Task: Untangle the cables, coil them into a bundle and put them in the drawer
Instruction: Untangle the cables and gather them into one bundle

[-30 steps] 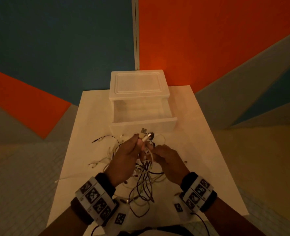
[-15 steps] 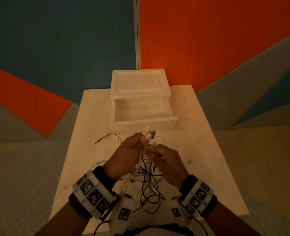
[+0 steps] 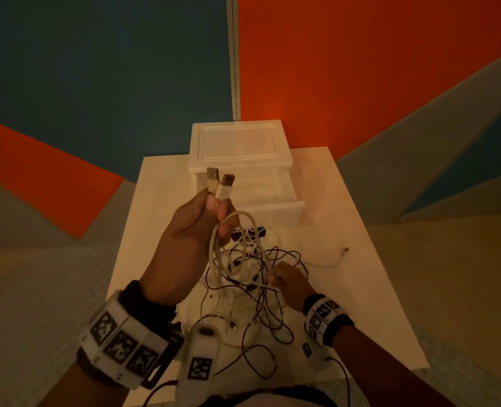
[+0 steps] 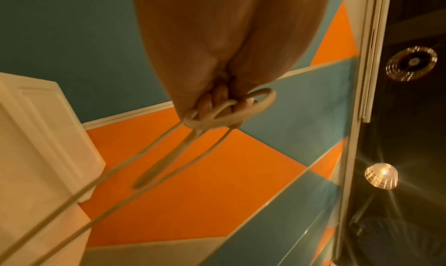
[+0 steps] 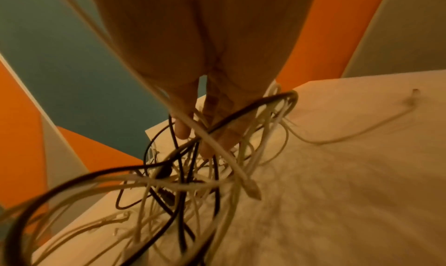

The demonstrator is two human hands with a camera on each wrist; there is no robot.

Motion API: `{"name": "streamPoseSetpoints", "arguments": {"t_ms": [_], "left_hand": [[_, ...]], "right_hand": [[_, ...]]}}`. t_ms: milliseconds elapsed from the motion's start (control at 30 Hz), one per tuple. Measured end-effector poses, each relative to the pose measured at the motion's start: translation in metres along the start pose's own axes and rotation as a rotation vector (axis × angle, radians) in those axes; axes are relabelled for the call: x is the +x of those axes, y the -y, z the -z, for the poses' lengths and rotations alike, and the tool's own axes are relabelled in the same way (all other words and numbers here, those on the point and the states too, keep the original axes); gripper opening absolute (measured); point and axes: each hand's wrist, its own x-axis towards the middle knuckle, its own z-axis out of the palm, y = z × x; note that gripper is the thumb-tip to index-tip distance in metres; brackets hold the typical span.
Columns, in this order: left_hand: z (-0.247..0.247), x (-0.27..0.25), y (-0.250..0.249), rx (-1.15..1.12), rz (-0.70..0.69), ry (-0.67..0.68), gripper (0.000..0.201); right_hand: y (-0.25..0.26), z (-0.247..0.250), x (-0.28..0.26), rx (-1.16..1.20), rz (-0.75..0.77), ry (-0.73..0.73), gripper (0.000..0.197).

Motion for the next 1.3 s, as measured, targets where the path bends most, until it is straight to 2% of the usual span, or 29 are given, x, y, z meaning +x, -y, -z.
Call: {"name": "streamPoseSetpoints", "arguments": {"t_ms": [100,200,400,500,600,633,700,733,767,800,833,867,900,967,1000,1067,1200,1300], "left_hand": [[0.000,-0.002,0.020,0.207,-0.004,0.024,0.031],[0.002,-0.001,0.041,0.202,0.035,0.002,0.028],[0.013,0.000,0.055,0.238,0.079,-0.075,0.031],[0.018,-0.001,0.054,0.235,0.099,-0.067,0.031],[0.019,-0.002,0.060,0.261,0.108,-0.045,0.033],[0.019,-0.002,0.063,0.264,0.102,-0.042,0.033],[0.018,-0.002,0.065,0.254,0.090,-0.050,0.031],[0.019,-0.001,0.065,0.256,0.083,-0.060,0.031],[0.019,-0.001,0.066,0.262,0.082,-0.066,0.031],[0.019,-0.002,0.066,0.261,0.084,-0.065,0.031],[0.019,-0.002,0.065,0.255,0.086,-0.062,0.031],[0.019,-0.002,0.065,0.246,0.087,-0.057,0.031],[0.020,-0.002,0.066,0.241,0.086,-0.053,0.030],[0.021,-0.002,0.066,0.230,0.085,-0.049,0.030],[0.021,-0.003,0.065,0.225,0.084,-0.046,0.030],[0.020,-0.003,0.065,0.218,0.087,-0.034,0.031],[0.004,-0.004,0.063,0.206,0.088,0.026,0.031],[-0.015,-0.006,0.059,0.202,0.097,0.019,0.031]], "right_hand": [[0.010,0.007,0.003,0.190,0.003,-0.108,0.020],[0.043,0.029,-0.010,0.507,0.040,-0.230,0.019],[0.100,0.075,-0.058,0.519,0.301,-0.414,0.024],[0.108,0.085,-0.071,0.617,0.341,-0.394,0.022],[0.107,0.085,-0.068,0.534,0.317,-0.266,0.020],[0.105,0.085,-0.066,0.495,0.323,-0.276,0.020],[0.101,0.084,-0.062,0.442,0.301,-0.385,0.021],[0.096,0.083,-0.058,0.424,0.241,-0.380,0.022],[0.092,0.081,-0.056,0.406,0.151,-0.315,0.023],[0.085,0.078,-0.055,0.338,0.044,-0.232,0.024],[0.079,0.075,-0.053,0.190,0.003,-0.170,0.026],[0.076,0.076,-0.054,0.069,0.018,-0.201,0.027],[0.073,0.079,-0.054,0.009,0.052,-0.295,0.027],[0.076,0.087,-0.058,0.197,0.174,-0.490,0.023],[0.079,0.089,-0.059,0.275,0.226,-0.525,0.021],[0.086,0.088,-0.062,0.297,0.256,-0.436,0.021],[0.100,0.079,-0.065,0.032,0.282,-0.253,0.025],[0.118,0.067,-0.066,-0.031,0.352,-0.189,0.021]]}}
